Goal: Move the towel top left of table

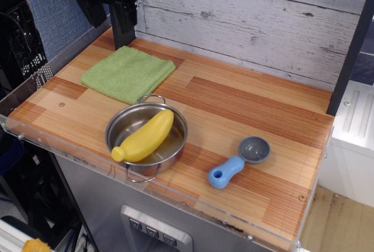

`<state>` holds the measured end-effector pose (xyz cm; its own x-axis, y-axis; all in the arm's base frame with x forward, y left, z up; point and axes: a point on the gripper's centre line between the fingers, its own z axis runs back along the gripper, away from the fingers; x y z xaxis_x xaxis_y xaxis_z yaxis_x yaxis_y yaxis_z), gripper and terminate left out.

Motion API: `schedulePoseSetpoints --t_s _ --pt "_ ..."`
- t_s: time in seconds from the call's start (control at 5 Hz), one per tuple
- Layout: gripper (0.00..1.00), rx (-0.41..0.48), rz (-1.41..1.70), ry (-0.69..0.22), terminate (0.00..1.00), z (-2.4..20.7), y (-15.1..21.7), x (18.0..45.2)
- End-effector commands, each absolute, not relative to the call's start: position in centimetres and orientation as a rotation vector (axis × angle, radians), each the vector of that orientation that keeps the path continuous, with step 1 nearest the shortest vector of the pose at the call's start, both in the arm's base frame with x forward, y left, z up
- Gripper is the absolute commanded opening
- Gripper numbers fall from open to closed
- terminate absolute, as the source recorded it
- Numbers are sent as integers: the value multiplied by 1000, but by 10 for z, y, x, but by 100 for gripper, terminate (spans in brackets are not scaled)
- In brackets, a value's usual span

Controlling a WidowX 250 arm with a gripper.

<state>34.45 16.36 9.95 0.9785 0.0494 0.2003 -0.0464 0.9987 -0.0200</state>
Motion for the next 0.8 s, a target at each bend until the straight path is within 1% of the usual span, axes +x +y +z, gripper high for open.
schedulePoseSetpoints --t_s 0.0,0.2,0.6 --pt "100 56 101 -241 0 161 154 319" --pt "100 80 -51 -170 0 175 141 314" --pt "100 80 -51 -170 0 175 141 314"
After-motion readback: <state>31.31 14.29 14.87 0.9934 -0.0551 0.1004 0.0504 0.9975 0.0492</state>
